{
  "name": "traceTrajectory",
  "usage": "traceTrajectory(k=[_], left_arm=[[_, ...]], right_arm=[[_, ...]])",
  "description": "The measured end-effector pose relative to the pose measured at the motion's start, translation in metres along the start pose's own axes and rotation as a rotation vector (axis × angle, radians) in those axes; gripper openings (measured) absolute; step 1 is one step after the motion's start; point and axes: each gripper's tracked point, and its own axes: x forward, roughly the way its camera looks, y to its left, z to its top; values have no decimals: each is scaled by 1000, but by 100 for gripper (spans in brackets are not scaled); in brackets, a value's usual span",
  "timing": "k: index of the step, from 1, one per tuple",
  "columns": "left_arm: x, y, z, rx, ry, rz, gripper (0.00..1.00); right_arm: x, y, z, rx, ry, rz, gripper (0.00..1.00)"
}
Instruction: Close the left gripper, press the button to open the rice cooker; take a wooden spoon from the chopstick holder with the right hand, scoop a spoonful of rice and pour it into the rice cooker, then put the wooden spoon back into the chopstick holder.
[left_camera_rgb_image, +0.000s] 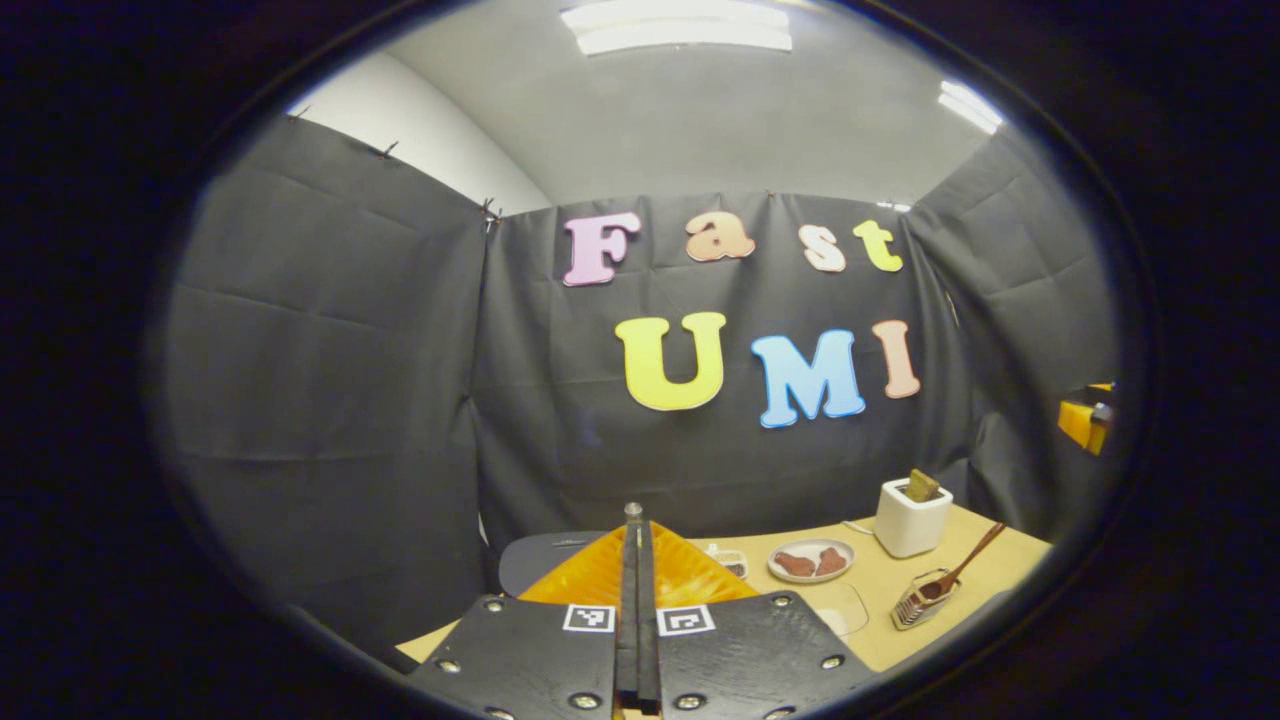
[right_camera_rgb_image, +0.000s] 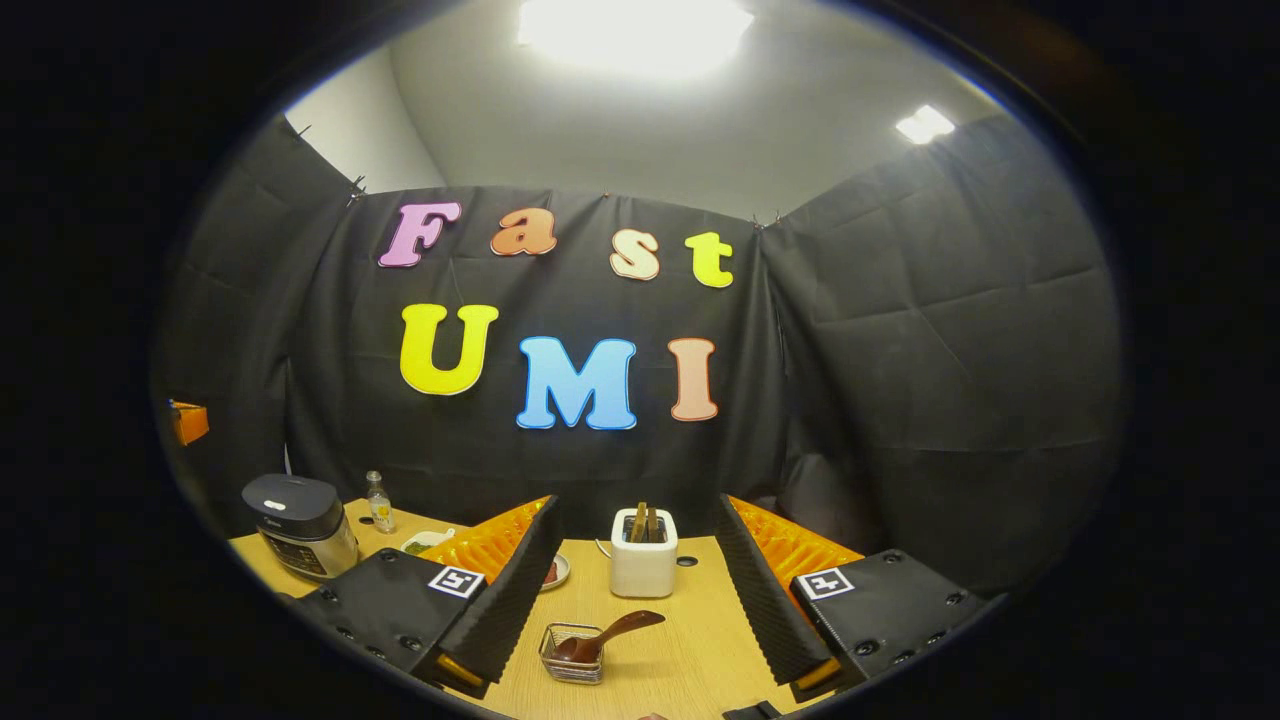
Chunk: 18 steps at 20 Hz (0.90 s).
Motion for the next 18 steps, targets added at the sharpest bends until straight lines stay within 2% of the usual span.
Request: traceTrajectory(k=[6,10,13,18], left_arm=[[8,11,16,26,-21,58,0],[23,33,9,24,0,90,0],[46,45,3,17,6,81,0],[91,58,-38,-22,85,42,0]], right_arm=[[3,-5,-12,13,10,48,98],[2,-6,-21,32,37,55,98],[5,-12,-19,22,32,13,96],[9,-9,-21,39,44,-54,98]])
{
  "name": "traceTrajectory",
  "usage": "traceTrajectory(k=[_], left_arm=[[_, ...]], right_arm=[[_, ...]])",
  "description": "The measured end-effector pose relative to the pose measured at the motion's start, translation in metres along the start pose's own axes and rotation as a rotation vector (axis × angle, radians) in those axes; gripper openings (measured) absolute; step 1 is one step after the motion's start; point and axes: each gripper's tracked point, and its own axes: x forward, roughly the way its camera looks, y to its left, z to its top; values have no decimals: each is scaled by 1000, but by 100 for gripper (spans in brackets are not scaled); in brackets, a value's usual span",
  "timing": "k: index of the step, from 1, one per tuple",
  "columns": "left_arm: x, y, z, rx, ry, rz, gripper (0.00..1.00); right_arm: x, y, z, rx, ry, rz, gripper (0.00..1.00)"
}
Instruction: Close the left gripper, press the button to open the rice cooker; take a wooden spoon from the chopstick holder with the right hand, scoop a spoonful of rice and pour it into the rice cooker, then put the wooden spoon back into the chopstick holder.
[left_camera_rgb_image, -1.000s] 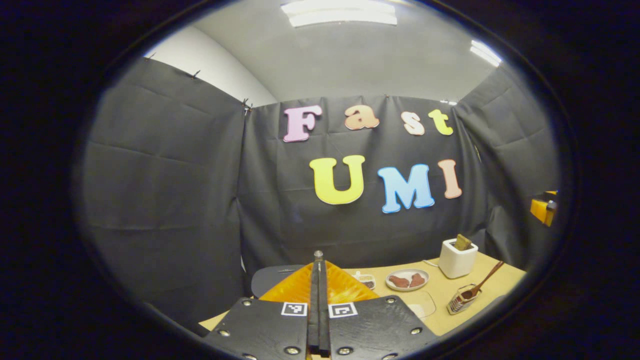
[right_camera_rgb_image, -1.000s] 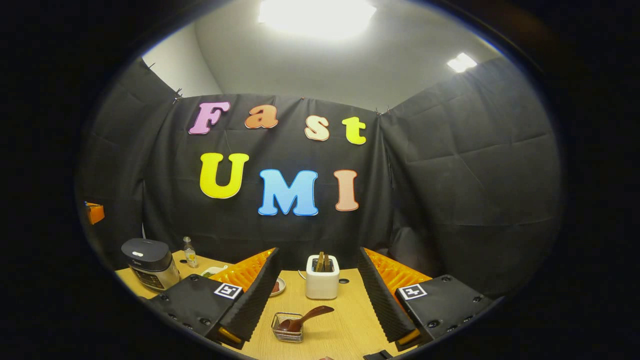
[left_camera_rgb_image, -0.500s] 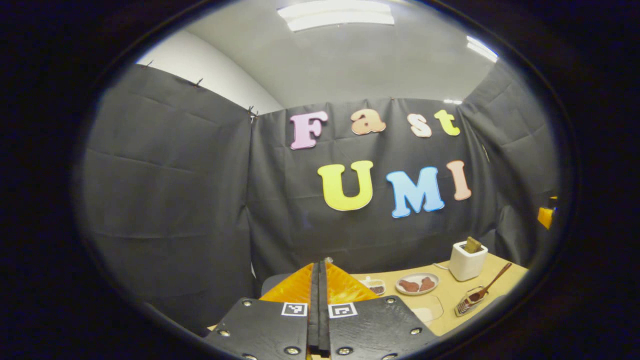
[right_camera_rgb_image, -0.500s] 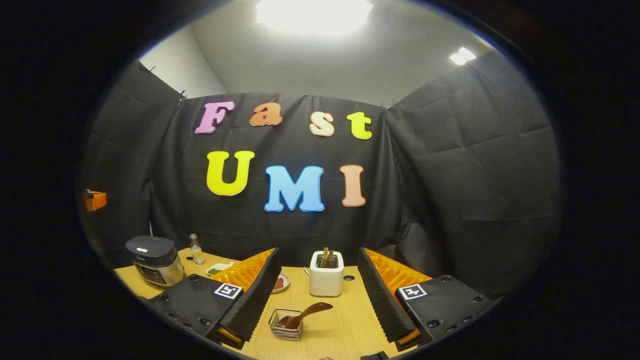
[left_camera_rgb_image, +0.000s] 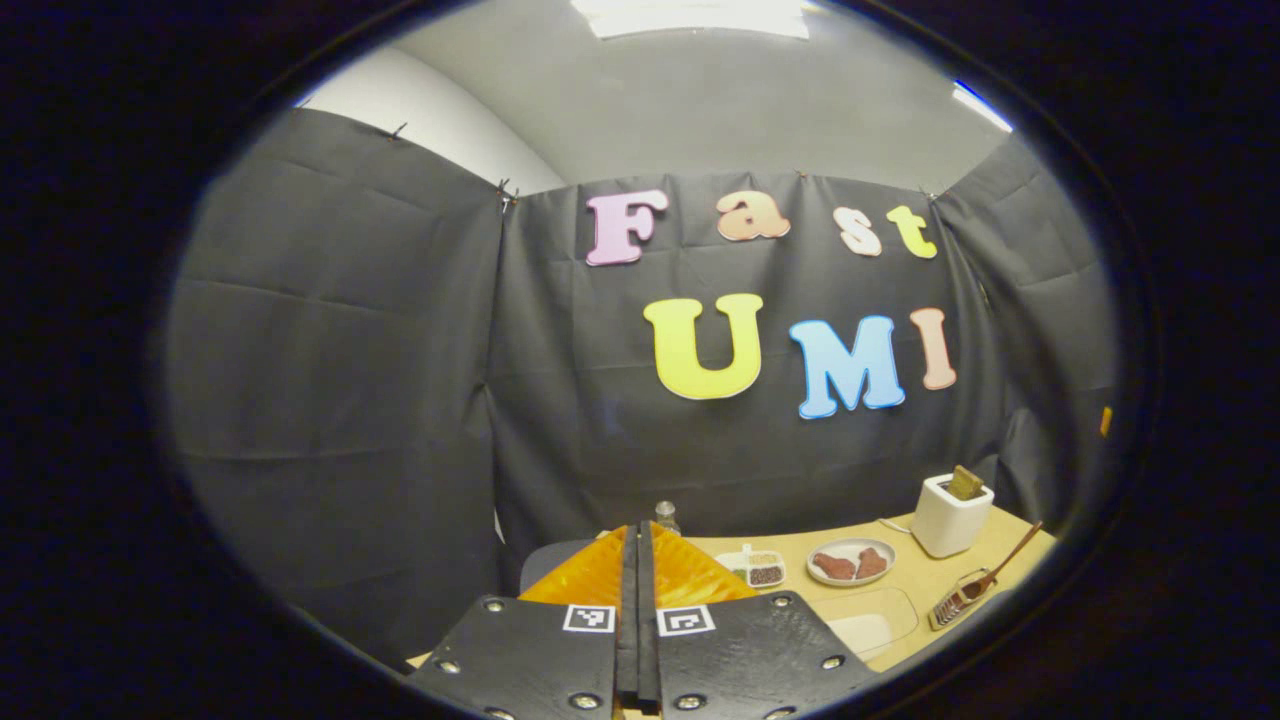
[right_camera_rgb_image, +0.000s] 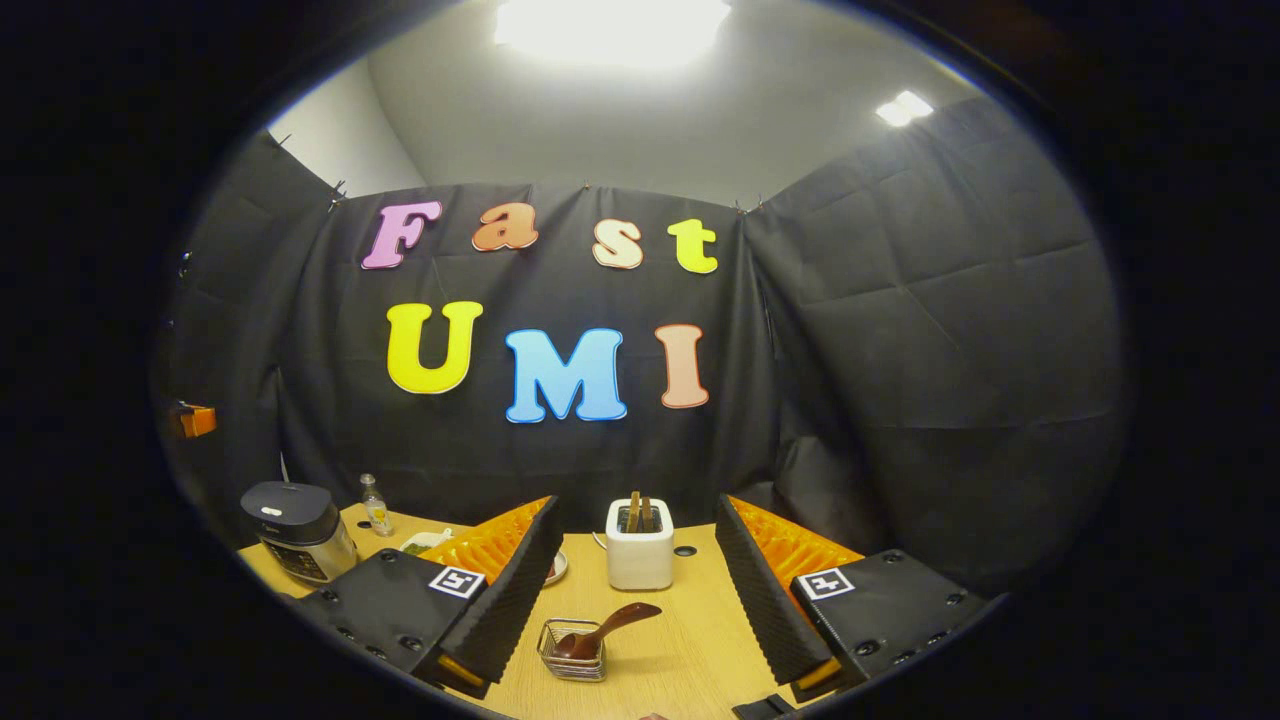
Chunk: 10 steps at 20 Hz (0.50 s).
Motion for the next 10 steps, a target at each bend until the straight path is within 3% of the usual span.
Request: traceTrajectory(k=[10], left_arm=[[84,13,-93,-66,179,-56,0]], right_arm=[[11,17,1,-22,21,-98,97]])
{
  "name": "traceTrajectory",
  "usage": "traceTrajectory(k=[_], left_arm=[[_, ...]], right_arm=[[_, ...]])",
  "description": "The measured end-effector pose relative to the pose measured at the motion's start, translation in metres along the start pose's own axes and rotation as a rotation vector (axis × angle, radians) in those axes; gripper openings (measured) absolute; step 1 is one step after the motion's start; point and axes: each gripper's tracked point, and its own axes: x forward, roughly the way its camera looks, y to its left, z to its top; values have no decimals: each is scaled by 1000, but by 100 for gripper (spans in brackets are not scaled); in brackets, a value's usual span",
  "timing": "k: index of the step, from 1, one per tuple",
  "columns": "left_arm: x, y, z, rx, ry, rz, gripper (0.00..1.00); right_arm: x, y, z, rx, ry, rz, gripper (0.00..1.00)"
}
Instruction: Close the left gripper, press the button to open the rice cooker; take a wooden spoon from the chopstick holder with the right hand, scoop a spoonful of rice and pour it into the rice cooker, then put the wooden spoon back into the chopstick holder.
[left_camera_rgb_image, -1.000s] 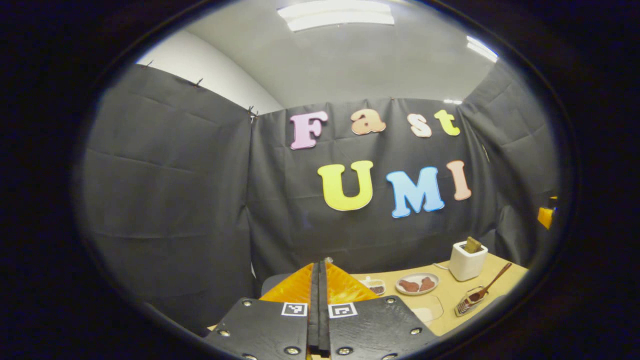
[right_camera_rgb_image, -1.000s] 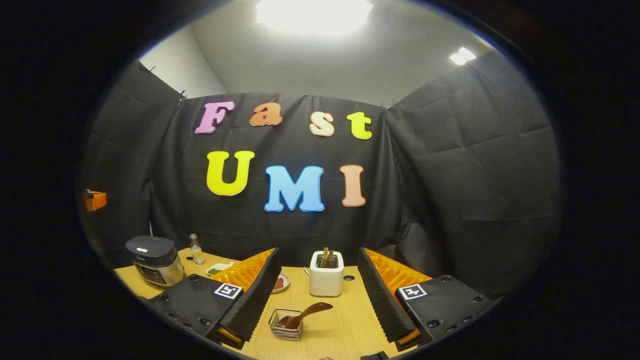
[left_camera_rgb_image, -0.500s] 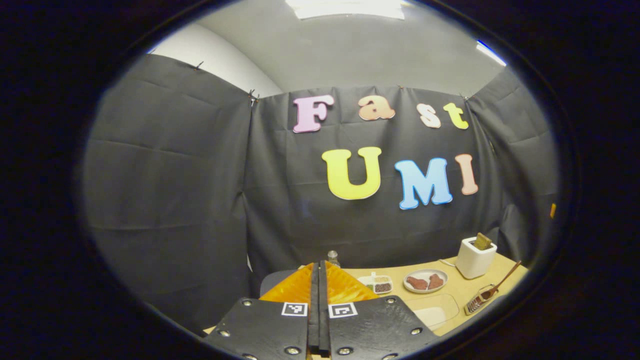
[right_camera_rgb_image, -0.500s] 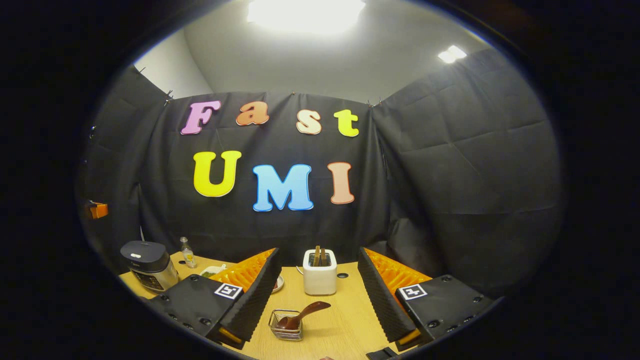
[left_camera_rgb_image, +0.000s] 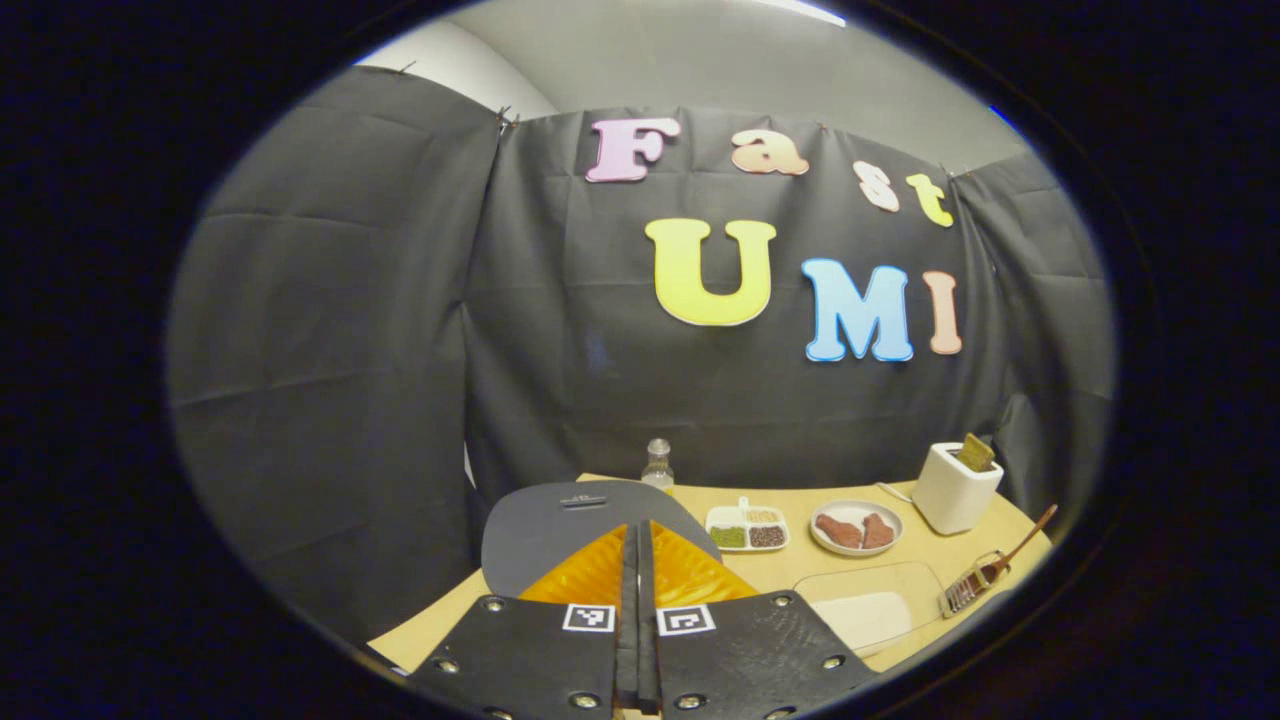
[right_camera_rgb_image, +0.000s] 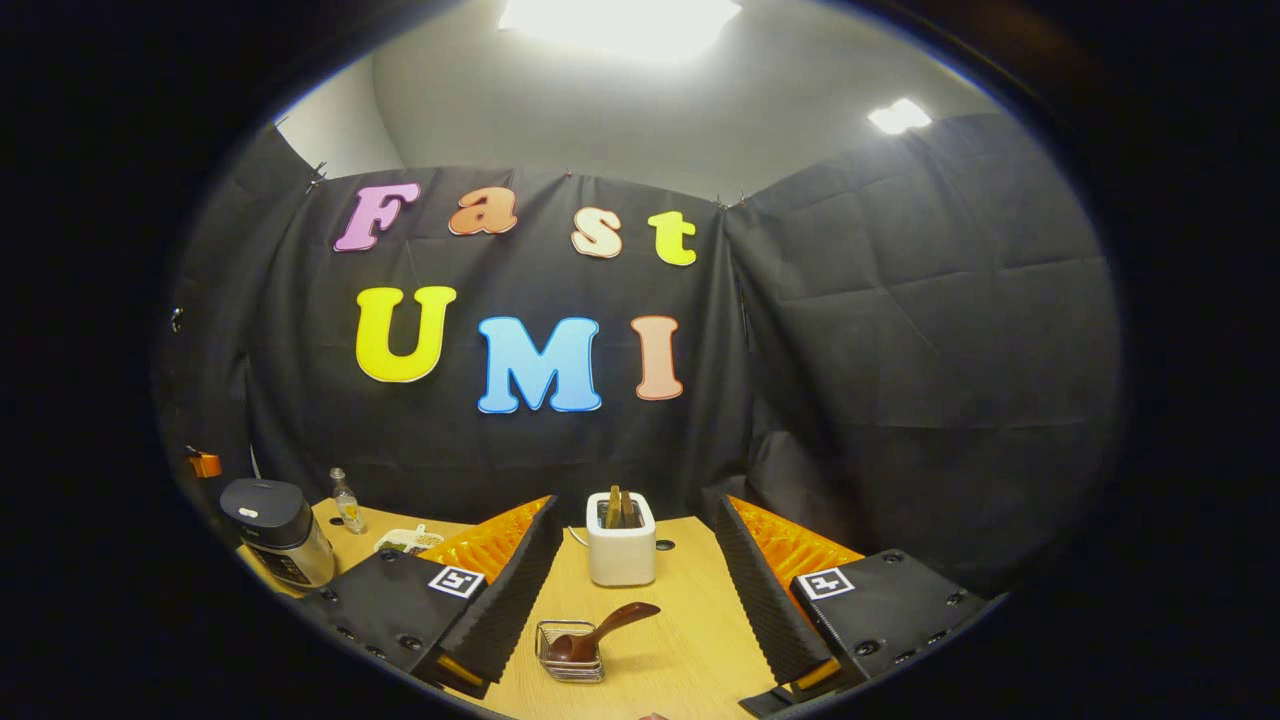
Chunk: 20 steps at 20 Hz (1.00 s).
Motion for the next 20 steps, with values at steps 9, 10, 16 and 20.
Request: traceTrajectory(k=[9,10,16,20], left_arm=[[44,14,-66,-34,128,-8,0],[46,14,-70,-37,136,-8,1],[53,15,-85,-14,145,-6,0],[52,16,-99,-1,175,19,2]], right_arm=[[9,26,0,-62,18,-8,97],[11,28,0,-68,20,-8,98],[12,34,5,-78,15,-2,97],[15,36,6,-87,7,5,97]])
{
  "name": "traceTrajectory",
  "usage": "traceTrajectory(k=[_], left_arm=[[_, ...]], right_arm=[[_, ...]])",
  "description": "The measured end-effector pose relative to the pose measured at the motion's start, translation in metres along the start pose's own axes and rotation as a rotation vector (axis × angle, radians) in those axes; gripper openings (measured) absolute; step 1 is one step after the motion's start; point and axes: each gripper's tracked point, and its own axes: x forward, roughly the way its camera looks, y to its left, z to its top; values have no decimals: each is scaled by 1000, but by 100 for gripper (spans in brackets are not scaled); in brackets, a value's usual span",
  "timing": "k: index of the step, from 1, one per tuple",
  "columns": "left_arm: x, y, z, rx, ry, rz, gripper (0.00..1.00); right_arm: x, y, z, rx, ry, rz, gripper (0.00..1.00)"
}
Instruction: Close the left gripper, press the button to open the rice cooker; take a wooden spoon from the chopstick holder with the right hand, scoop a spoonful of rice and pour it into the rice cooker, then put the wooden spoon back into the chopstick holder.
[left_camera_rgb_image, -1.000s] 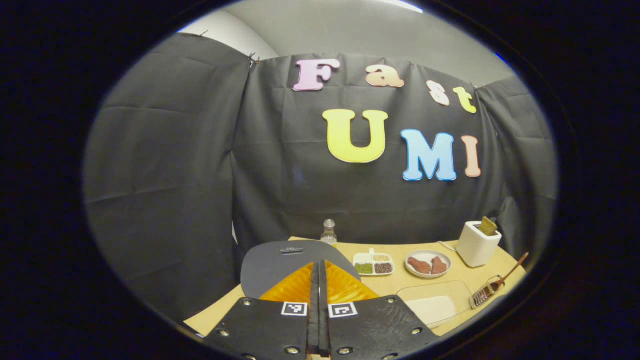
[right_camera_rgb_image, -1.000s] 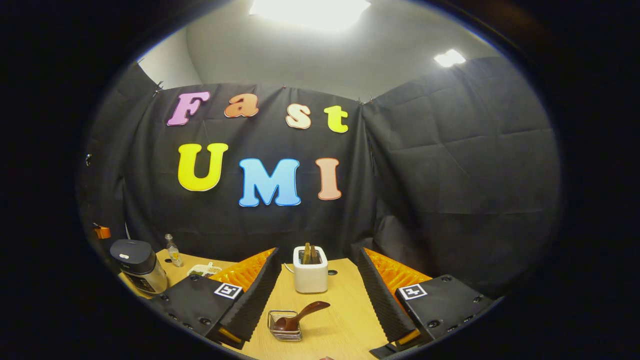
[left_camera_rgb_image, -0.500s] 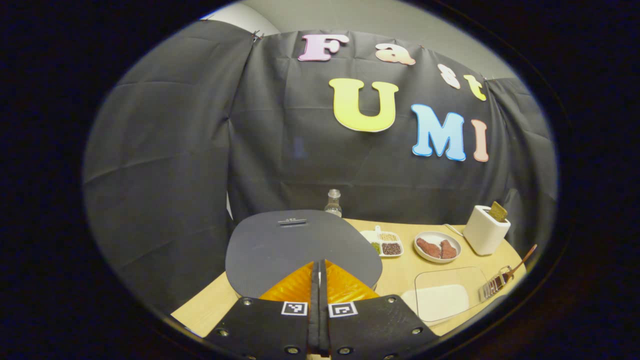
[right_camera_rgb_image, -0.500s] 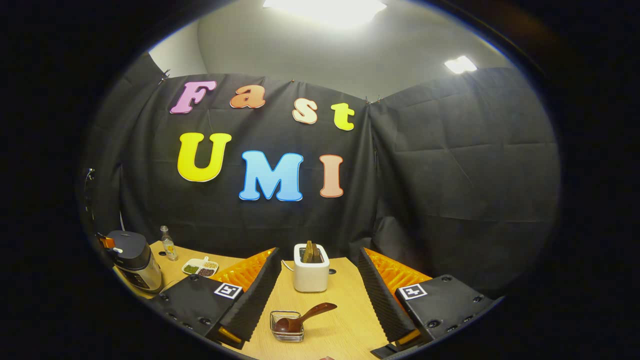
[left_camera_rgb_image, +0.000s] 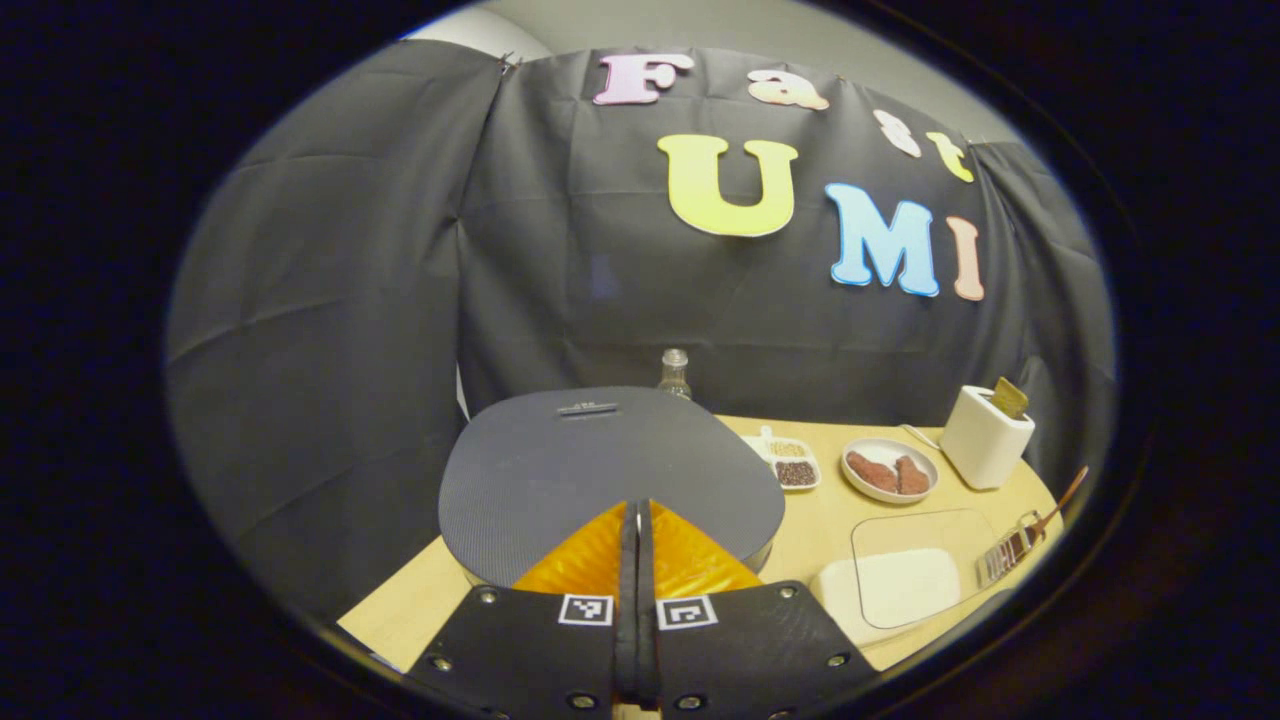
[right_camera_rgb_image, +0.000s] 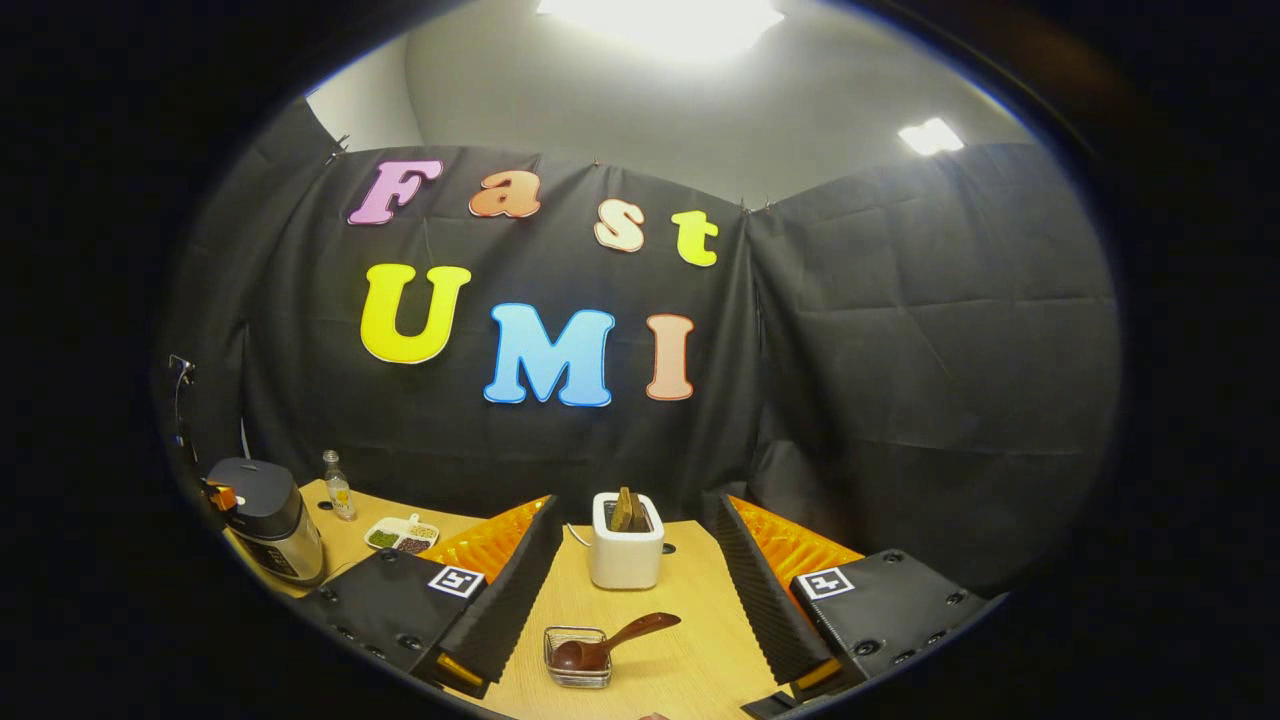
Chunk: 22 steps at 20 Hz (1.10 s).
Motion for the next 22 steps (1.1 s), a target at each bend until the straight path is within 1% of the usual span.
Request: traceTrajectory(k=[3,4,7,8,11,14,17,18,20,22], left_arm=[[0,-1,-7,-54,49,11,0],[-1,0,-4,-56,45,14,2],[0,-1,2,-31,4,23,2],[0,0,2,-35,13,26,2],[-6,2,21,-75,-17,19,2],[-14,5,56,-60,-103,20,2],[-24,12,97,-22,-197,49,2],[-28,13,113,-17,-231,61,0],[-44,18,143,-12,-305,84,1],[-63,19,163,-26,-357,103,0]], right_arm=[[0,5,1,3,0,16,97],[-1,6,3,6,-3,23,97],[-4,7,9,1,-19,35,98],[-6,6,12,-1,-28,37,98],[-9,0,15,-7,-41,33,97],[-14,-6,14,8,-39,33,98],[-16,-13,11,20,-38,29,98],[-17,-15,10,26,-39,29,98],[-18,-19,8,33,-39,29,98],[-17,-24,6,39,-38,28,98]])
